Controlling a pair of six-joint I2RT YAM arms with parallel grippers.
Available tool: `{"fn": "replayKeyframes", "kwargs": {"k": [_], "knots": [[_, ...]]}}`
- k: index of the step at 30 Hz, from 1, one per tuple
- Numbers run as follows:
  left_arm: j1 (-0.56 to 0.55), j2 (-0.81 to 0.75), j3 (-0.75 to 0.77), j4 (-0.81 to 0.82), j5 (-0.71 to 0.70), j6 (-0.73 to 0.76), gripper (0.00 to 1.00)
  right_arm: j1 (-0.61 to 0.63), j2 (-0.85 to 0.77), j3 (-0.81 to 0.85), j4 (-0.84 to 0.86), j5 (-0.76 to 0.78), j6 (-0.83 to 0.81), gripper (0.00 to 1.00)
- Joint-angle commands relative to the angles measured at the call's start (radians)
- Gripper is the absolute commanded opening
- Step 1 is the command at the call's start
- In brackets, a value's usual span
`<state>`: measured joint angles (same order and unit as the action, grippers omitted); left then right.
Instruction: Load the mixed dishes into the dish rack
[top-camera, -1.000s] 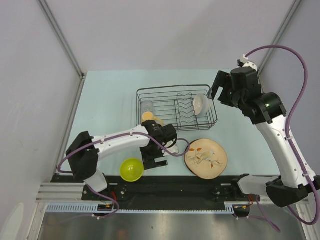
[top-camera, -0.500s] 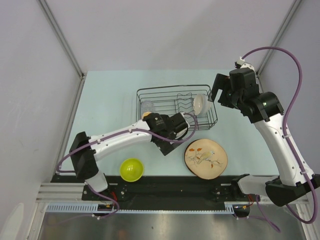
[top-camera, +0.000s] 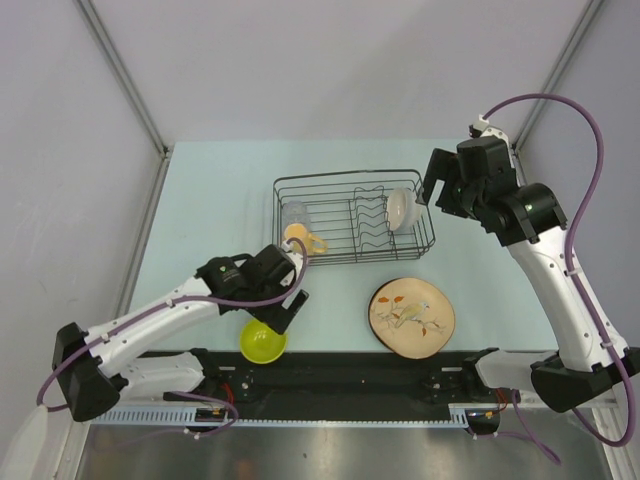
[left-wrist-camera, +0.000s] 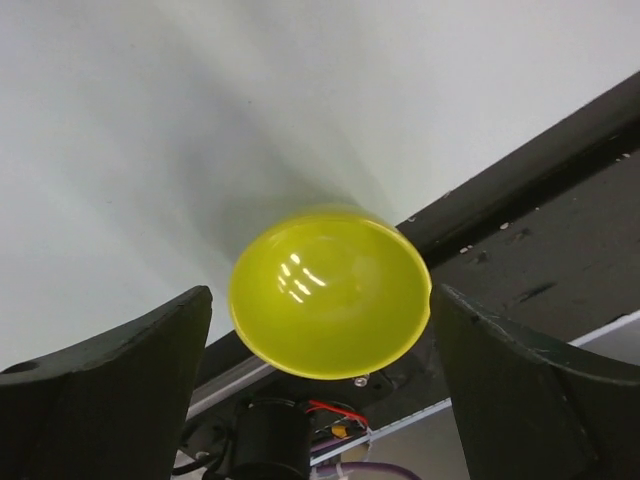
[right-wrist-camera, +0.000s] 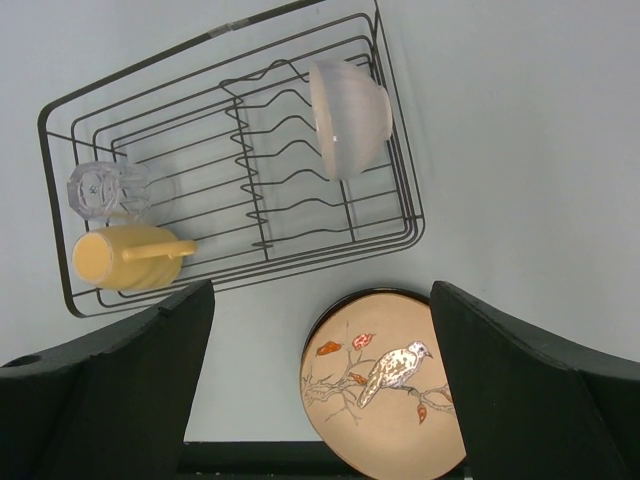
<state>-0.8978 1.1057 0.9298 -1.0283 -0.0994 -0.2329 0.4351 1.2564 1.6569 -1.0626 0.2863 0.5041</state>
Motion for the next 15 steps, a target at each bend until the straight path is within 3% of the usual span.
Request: {"fn": "replayKeyframes", "kwargs": {"k": [1, 3, 6, 11, 15], "knots": [[-0.001, -0.001, -0.020, 0.071, 0.084, -0.052, 0.93, 0.037, 0.017, 0.067, -0.020, 0.039, 0.020, 0.94], [-0.001, 0.008, -0.029, 0.077, 0.116, -0.057, 0.87, 0.045, 0.035, 0.093, -0.037, 0.053, 0.022, 0.95], [0.019, 0.003, -0.025, 0.076, 0.103, -0.057, 0.88, 0.063, 0.046, 0.103, -0.039, 0.067, 0.028, 0.95], [0.148, -0.088, -0.029, 0.066, 0.102, -0.054, 0.85, 0.068, 0.049, 0.078, -0.033, 0.070, 0.025, 0.95], [0.168, -0.135, -0.037, 0.071, 0.121, -0.057, 0.78, 0.070, 0.054, 0.070, -0.025, 0.067, 0.022, 0.95]]}}
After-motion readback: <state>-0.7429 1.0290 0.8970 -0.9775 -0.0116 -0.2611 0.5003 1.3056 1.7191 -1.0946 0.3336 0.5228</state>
